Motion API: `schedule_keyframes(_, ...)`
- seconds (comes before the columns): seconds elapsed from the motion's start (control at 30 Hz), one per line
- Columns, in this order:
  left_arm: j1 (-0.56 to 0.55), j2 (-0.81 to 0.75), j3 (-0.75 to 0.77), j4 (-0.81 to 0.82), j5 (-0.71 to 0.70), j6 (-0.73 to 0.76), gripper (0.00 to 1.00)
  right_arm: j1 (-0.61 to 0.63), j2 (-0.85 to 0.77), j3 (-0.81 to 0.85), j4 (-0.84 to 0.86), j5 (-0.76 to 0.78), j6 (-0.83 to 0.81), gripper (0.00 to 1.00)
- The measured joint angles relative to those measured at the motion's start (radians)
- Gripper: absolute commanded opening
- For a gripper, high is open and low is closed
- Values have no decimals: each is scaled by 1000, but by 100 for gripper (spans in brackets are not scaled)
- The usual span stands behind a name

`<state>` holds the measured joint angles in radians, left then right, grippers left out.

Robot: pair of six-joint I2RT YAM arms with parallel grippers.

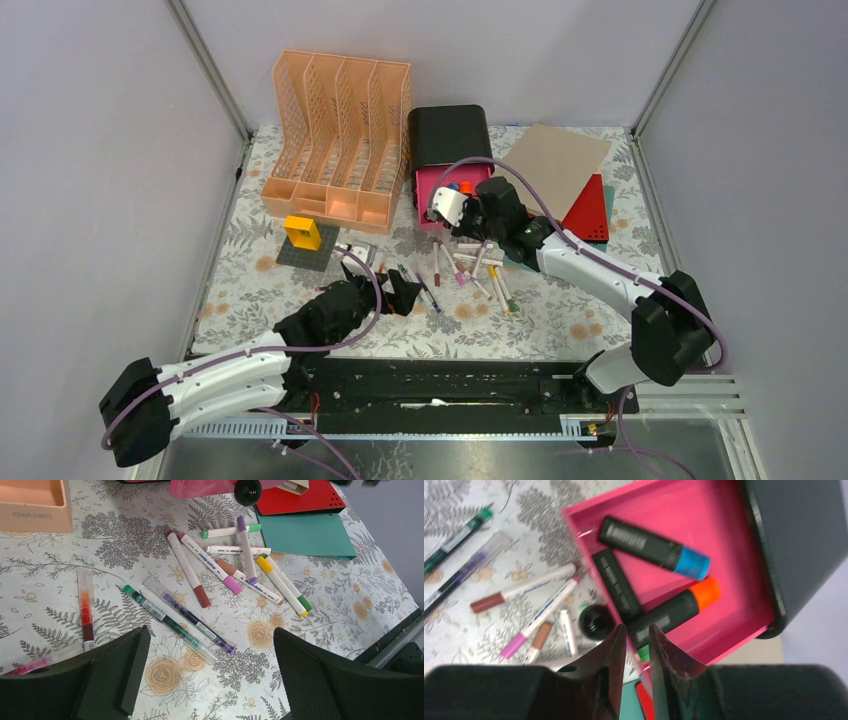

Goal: Organize the desk
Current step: Close the drawer in the storage box.

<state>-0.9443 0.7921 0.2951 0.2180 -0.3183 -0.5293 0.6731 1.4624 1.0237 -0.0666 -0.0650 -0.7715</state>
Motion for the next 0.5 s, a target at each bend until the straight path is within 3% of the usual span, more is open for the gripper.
schedule_keyframes(0.13, 0, 0, -3, 1, 5, -3, 99, 0, 35, 53, 39, 23, 23, 44)
schedule_keyframes(0.33, 0, -13, -5, 1, 9, -4, 99, -1, 44, 122, -98, -54, -3, 88)
schedule_keyframes(0.43, 0, -29, -10, 0, 8, -4, 99, -1, 23, 146, -204, -135, -56, 90)
schedule_keyframes(0.5, 0, -33, -10, 0, 8, -4, 99, -1, -2, 151, -274, -195, -98, 78)
